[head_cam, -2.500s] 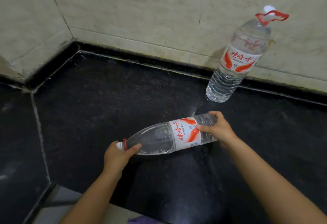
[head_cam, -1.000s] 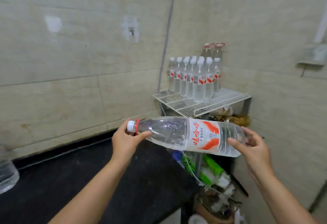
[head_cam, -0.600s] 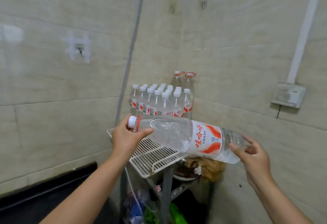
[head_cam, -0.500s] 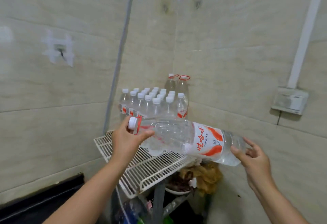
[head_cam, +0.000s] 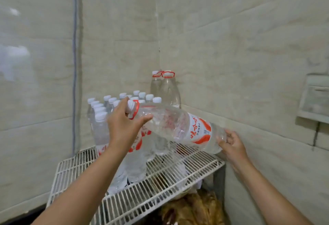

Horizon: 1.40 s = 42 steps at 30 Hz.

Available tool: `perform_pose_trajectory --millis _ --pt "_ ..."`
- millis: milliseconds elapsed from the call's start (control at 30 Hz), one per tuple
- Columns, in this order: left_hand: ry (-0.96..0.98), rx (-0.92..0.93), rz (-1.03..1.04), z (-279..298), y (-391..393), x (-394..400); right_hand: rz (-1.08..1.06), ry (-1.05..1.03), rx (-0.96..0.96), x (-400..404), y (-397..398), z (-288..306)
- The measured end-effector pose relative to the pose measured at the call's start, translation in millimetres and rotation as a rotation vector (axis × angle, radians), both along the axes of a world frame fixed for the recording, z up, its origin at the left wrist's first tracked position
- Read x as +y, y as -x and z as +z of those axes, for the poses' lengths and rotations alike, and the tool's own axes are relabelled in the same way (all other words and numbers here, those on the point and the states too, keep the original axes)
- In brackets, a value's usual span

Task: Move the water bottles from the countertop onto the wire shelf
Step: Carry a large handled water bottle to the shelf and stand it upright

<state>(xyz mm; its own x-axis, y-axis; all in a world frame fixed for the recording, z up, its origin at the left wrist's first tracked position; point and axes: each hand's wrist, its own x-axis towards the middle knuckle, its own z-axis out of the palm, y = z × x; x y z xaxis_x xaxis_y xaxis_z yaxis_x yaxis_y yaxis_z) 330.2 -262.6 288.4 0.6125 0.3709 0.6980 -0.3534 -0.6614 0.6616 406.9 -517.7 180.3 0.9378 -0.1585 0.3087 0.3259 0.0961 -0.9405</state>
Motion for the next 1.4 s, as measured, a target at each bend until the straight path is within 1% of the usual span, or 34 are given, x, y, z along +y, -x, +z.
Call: perform_pose_trajectory --millis 67,133,200,267,333,400,433,500,567,600,667,733,767,833,867,933,1033,1067,1200,1300,1400 --pt "-0.054 -0.015 0.058 6.3 -12.8 -10.5 0.096 0.172 0.029 1.0 -17.9 0.0" --pt "-0.163 -0.007 0.112 10.9 -24.7 -19.0 0.202 0.285 0.064 5.2 -33.5 -6.4" --pt "-0.259 0.026 0.127 13.1 -34.3 -25.8 0.230 0.358 0.088 11.3 -43.5 -14.2" --pt "-0.300 0.052 0.126 13.1 -41.8 -29.8 0.236 0.458 0.103 13.2 -55.8 -19.3" --pt "-0.333 0.054 0.110 15.4 -49.7 -30.4 0.224 0.619 0.095 13.5 -66.2 -16.6" --pt "-0.378 0.069 0.080 21.7 -56.9 -29.3 0.155 0.912 0.101 13.1 -64.7 -3.6" --pt "-0.411 0.075 0.062 25.8 -59.7 -30.1 0.106 1.026 0.076 13.5 -58.9 5.1" --pt "-0.460 0.058 0.002 33.5 -65.7 -34.5 0.005 1.091 -0.078 15.2 -52.5 17.4" --pt "-0.491 0.052 -0.054 41.0 -72.3 -42.3 0.041 0.977 -0.248 20.2 -50.3 28.4" --pt "-0.513 0.051 -0.075 44.9 -75.7 -46.7 0.084 0.911 -0.280 21.9 -53.5 32.3" --pt "-0.565 0.041 -0.119 52.1 -83.8 -54.8 0.131 0.831 -0.250 24.6 -61.7 38.7" --pt "-0.621 0.045 -0.147 55.6 -89.4 -62.1 0.103 0.809 -0.233 26.3 -65.6 41.0" --pt "-0.653 0.052 -0.132 55.1 -91.1 -64.0 0.060 0.801 -0.258 27.6 -64.3 39.2" --pt "-0.694 -0.022 -0.029 44.8 -94.2 -64.5 -0.027 0.743 -0.303 31.8 -58.9 31.5" --pt "-0.686 -0.060 0.027 36.2 -96.6 -63.7 -0.070 0.706 -0.310 33.9 -56.0 27.9" --pt "-0.617 -0.045 0.107 20.6 -101.2 -61.3 -0.142 0.661 -0.339 34.9 -52.9 21.9" --pt "-0.546 0.240 0.144 5.8 -105.2 -58.9 -0.178 0.641 -0.356 34.9 -52.9 19.2" --pt "-0.553 0.295 0.169 2.4 -107.7 -57.2 -0.185 0.629 -0.362 35.2 -55.4 18.0" --pt "-0.705 0.424 0.329 -1.9 -113.8 -47.7 -0.225 0.592 -0.358 45.1 -65.6 17.1" --pt "-0.729 0.557 0.408 -3.0 -116.3 -40.8 -0.309 0.556 -0.304 57.5 -78.1 17.2" --pt "-0.762 0.606 0.449 -6.2 -120.1 -37.4 -0.368 0.486 -0.306 68.9 -93.4 18.1"
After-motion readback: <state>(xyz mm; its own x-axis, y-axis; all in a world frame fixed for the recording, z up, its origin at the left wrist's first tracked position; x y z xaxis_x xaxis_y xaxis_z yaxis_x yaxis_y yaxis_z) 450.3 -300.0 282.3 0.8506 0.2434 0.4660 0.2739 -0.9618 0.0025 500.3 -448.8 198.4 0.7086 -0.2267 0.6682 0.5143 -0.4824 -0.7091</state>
